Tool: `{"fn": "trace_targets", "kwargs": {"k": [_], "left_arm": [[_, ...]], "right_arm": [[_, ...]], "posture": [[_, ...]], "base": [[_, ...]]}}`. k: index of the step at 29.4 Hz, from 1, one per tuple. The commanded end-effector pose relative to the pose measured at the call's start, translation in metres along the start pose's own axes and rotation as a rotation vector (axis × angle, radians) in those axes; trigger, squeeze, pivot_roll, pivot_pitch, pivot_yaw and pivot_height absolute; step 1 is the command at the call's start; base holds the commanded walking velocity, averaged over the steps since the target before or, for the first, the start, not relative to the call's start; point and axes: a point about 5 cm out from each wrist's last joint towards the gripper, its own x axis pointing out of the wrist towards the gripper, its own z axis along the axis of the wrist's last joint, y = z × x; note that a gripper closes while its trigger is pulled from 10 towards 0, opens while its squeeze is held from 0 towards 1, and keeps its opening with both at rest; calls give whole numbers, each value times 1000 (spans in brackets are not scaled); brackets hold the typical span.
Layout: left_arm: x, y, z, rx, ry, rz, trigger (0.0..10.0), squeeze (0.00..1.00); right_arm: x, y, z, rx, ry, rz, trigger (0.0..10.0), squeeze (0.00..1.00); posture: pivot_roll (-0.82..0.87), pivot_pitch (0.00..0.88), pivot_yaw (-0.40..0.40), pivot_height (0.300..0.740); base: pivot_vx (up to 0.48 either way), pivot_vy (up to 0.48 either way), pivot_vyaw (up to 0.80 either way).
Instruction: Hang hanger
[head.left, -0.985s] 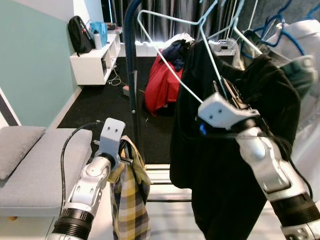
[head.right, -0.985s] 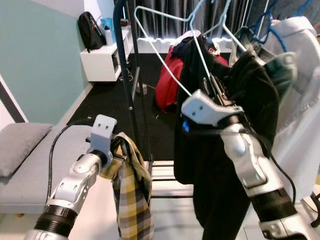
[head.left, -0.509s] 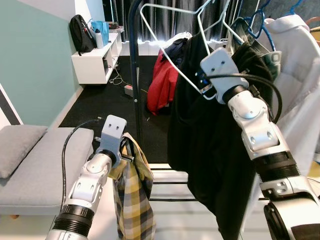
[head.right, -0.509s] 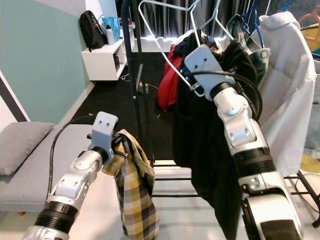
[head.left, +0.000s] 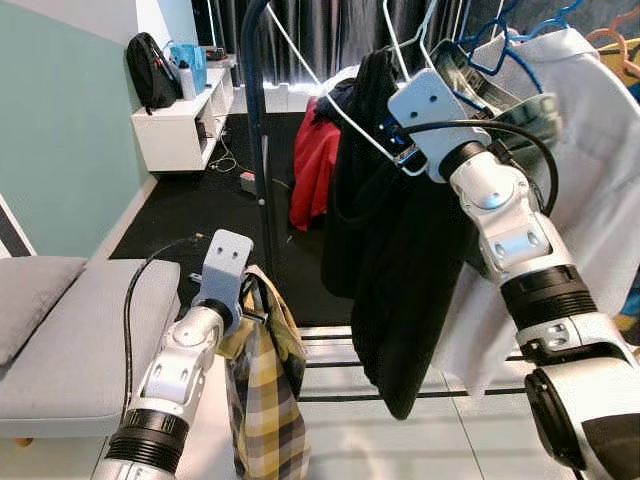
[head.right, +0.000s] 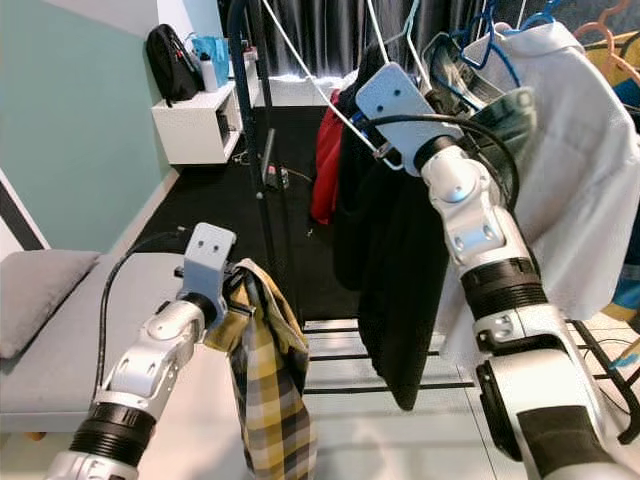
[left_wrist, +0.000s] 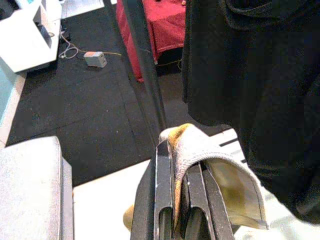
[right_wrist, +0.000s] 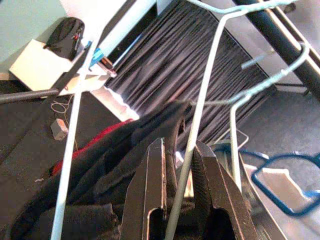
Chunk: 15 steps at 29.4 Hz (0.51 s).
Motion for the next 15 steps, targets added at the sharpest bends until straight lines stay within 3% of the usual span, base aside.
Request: {"fn": "trace_targets", "kwargs": {"k": [1, 15], "left_arm": [[-1, 2, 6, 0, -32, 4, 10000, 0], [-2, 0, 5, -7, -28, 2, 10000, 0]], "right_arm": [[4, 0, 17, -62, -66, 10, 0, 0], [-3, 14, 28, -184, -111, 30, 0, 0]], "posture": [[-11, 113, 35, 740], [-13, 120, 31, 740]], "base": [[0, 0, 0], [0, 0, 0]]}}
